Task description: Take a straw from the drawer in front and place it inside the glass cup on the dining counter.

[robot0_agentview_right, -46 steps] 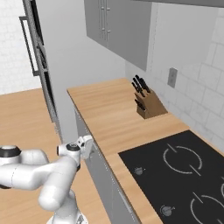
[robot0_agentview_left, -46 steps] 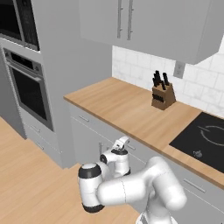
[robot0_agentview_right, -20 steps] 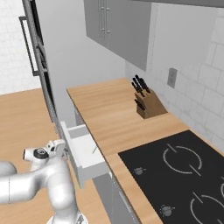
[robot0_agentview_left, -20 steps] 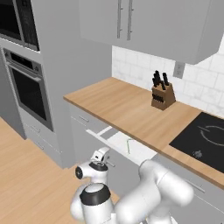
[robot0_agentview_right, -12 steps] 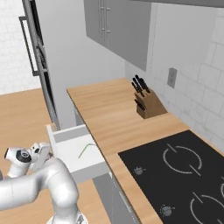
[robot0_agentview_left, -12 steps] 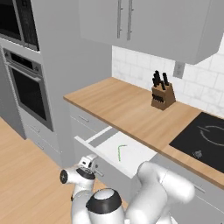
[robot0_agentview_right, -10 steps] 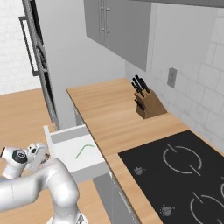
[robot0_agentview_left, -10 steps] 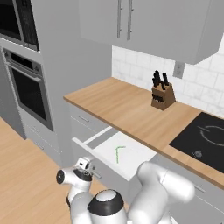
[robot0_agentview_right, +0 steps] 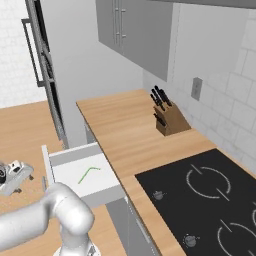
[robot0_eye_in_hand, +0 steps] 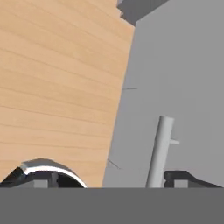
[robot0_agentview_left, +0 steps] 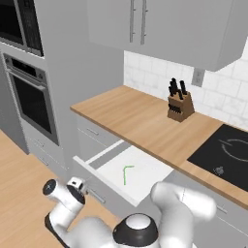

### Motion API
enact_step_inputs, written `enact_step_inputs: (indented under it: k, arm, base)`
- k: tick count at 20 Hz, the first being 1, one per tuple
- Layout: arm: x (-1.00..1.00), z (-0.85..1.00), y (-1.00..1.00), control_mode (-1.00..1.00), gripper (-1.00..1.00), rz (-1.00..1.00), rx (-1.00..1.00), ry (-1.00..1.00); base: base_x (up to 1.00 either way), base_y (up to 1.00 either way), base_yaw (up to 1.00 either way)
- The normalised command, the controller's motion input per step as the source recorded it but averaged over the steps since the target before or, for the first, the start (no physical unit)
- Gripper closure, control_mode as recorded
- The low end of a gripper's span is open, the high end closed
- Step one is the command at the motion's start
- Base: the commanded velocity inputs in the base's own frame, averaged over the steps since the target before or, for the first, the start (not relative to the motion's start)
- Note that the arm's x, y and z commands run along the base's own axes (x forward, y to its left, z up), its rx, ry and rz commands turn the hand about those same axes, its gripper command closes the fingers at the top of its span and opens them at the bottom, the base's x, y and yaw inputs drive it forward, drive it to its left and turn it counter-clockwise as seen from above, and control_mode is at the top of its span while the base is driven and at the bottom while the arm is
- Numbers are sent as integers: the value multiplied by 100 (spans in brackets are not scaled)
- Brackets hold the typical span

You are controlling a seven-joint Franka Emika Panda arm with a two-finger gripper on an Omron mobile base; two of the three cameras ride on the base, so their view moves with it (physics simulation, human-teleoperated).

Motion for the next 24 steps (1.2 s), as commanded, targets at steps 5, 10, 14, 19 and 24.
enact_step_inputs:
  k: [5,10,14,19,24]
  arm:
    - [-56,100,-11,-100,-100,0,42,1]
    - [14,98,-72,-100,-100,-7,26,-1]
    - [65,67,-75,-100,-100,-17,12,0]
    - [91,27,-54,-100,-100,-19,3,3]
    - [95,5,-33,-100,-100,-18,0,13]
  base:
    - [0,0,0]
    - [0,0,0]
    - [0,0,0]
    - [0,0,0]
    - [0,0,0]
